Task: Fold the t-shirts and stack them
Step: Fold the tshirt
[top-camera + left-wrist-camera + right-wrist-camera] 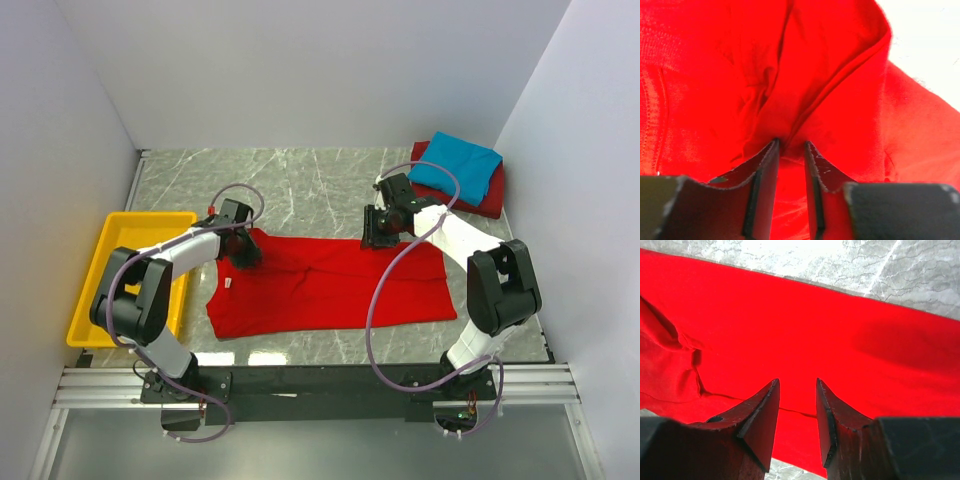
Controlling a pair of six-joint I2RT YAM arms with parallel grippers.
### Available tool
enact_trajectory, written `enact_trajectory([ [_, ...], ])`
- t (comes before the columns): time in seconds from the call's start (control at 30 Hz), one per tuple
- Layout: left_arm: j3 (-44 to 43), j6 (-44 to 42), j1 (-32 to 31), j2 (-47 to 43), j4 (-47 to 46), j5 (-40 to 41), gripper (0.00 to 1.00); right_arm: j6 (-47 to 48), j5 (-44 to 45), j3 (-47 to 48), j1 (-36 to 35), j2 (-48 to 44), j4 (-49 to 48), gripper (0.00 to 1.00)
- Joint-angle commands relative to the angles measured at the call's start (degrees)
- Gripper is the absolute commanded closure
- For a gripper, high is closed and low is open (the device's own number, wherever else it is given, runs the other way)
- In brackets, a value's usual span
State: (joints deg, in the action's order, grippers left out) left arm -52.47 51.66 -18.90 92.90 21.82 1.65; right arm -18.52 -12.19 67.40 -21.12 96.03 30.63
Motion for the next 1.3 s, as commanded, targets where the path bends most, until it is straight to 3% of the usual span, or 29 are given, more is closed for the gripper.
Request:
enact_trajectory([
  [0.0, -2.73, -1.21, -0.44, -0.62, -0.73, 0.99, 0.70, 0.51, 0.50, 1.42, -0.41, -1.99, -0.66, 0.58],
  [0.2, -2.64, -0.95, -1.05, -0.97, -0.82, -0.42, 0.83, 0.51, 0.32, 1.86, -0.32, -1.99, -0.49, 0.58],
  [0.33, -2.11, -0.51, -1.85, -1.84, -0.82, -1.21, 1.00, 0.51, 0.23, 1.77, -0.32, -2.16, -0.57, 0.58],
  [1.27, 4.13, 13.46, -11.07, -17.84, 1.20, -3.85, 1.00, -1.07, -1.00, -0.33, -2.16, -5.67, 1.27, 0.58],
])
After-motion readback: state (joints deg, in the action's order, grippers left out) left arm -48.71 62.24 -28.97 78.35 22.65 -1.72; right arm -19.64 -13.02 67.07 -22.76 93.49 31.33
